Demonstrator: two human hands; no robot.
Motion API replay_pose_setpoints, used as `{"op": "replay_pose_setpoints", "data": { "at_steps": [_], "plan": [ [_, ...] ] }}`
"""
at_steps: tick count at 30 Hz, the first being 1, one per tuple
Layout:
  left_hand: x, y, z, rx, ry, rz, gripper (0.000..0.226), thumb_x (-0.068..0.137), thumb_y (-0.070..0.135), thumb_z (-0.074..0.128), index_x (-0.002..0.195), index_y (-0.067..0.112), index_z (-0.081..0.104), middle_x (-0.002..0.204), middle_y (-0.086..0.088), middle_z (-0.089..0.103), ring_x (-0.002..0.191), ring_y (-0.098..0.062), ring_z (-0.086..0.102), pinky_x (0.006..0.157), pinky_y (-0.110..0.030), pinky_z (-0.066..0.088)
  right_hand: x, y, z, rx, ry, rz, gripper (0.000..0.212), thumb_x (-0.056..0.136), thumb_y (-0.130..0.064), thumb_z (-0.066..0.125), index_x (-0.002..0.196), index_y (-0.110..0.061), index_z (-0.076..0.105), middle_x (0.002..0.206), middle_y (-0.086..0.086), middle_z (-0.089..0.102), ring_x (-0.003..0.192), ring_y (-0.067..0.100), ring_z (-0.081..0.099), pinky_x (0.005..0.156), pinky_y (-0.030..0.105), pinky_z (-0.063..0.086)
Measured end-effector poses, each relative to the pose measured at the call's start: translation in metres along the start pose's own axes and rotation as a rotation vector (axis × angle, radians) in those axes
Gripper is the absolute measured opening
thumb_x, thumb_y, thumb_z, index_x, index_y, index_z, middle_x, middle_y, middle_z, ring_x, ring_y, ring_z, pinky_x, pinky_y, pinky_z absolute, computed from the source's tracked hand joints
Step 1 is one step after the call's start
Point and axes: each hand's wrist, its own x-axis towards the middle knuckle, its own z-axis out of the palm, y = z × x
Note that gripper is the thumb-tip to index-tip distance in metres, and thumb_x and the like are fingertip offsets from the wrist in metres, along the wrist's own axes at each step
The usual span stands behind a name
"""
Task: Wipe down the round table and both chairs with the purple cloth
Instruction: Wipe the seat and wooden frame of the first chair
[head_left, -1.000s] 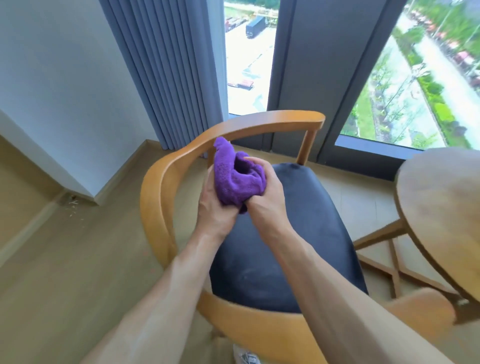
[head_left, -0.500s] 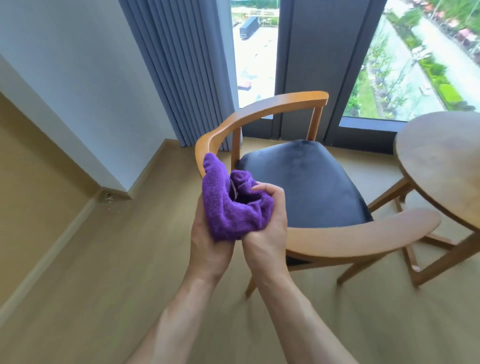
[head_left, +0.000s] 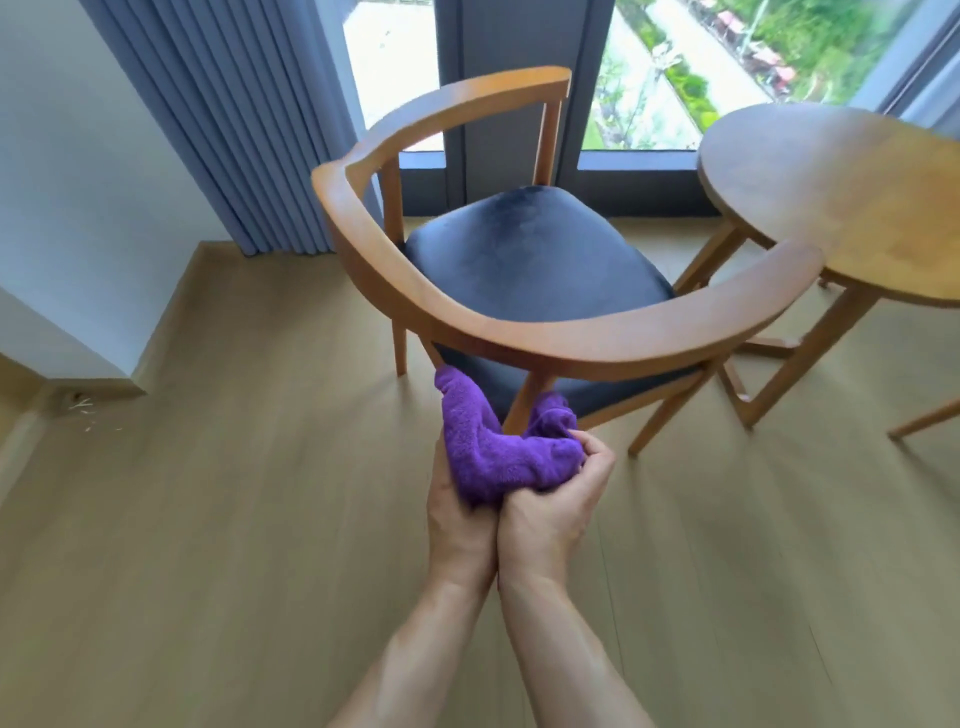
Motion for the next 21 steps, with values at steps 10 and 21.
{"op": "replay_pose_setpoints", "data": {
  "at_steps": [10, 21],
  "plan": [
    [0.060, -0.027, 0.042, 0.203, -0.152, 0.070, 0.055, 0.066, 0.008, 0.060, 0.113, 0.036, 0.053, 0.115, 0.007, 0.064, 0.106, 0.002, 0.059, 0.089, -0.011, 0.043, 0.078, 0.049, 0.017, 0.180, -0.026, 0.102, 0.064, 0.061, -0.004, 0.061, 0.122, -0.019, 0.047, 0.123, 0.013, 0.062, 0.108, 0.028, 0.065, 0.098, 0.053, 0.051],
    [0.085, -0.040, 0.051, 0.094, -0.354, 0.189, 0.049, 0.064, 0.004, 0.068, 0.113, -0.001, 0.061, 0.093, -0.003, 0.074, 0.088, -0.007, 0.071, 0.068, -0.014, 0.054, 0.122, 0.065, 0.011, 0.282, -0.581, -0.108, 0.046, 0.072, -0.010, 0.053, 0.115, -0.021, 0.061, 0.103, -0.004, 0.072, 0.099, 0.009, 0.066, 0.083, 0.020, 0.050]
  ]
}}
